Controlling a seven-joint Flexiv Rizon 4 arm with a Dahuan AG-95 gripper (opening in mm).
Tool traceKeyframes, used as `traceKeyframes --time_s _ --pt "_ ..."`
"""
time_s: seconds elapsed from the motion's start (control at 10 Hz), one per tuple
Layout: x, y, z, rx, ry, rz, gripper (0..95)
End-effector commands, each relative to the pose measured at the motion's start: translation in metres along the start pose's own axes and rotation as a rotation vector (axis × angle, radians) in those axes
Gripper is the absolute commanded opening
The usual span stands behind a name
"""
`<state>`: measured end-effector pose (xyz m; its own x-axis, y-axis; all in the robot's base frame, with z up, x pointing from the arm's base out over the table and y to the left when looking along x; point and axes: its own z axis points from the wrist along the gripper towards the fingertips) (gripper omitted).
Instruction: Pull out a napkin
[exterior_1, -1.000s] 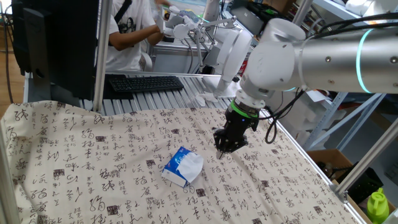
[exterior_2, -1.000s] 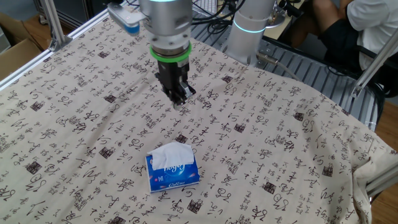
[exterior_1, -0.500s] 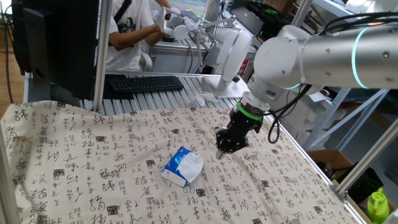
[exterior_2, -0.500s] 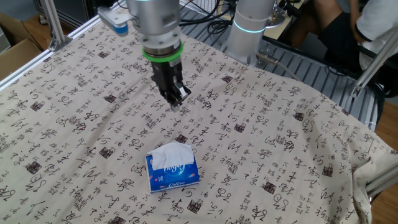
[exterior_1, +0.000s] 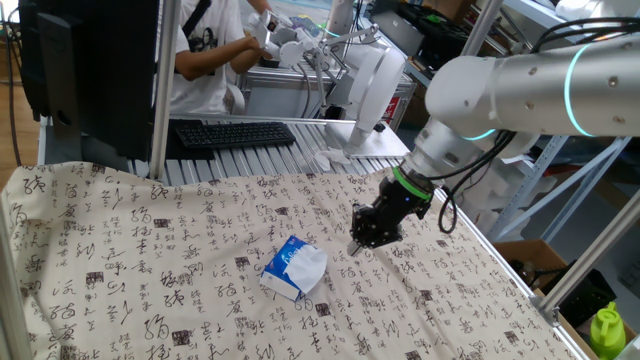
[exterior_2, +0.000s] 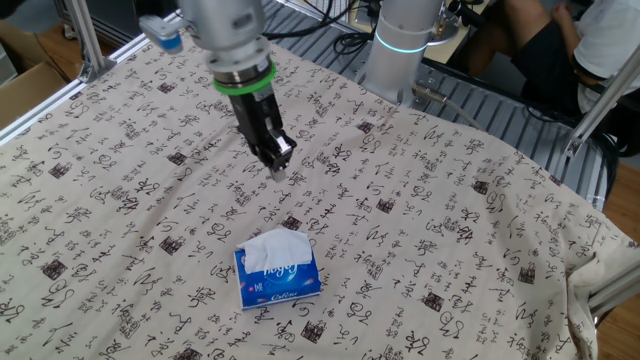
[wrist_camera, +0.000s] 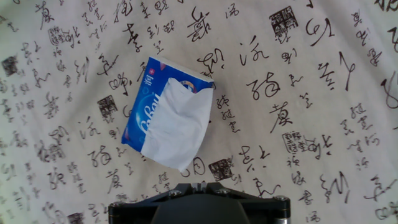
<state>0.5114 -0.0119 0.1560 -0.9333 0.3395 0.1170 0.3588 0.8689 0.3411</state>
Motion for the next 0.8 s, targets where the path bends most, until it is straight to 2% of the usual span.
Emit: traceKeyframes --time_s 0.1,0.5,0.8 --pt "-0.0024 -0.0009 0.0017 -0.037 0.015 0.005 0.0" --pt "-0.0026 -0.0011 0.0021 -0.027 0.018 0.007 0.0" --pt "-0.0025 -0.0011 0.0026 -0.030 0.019 0.012 0.0"
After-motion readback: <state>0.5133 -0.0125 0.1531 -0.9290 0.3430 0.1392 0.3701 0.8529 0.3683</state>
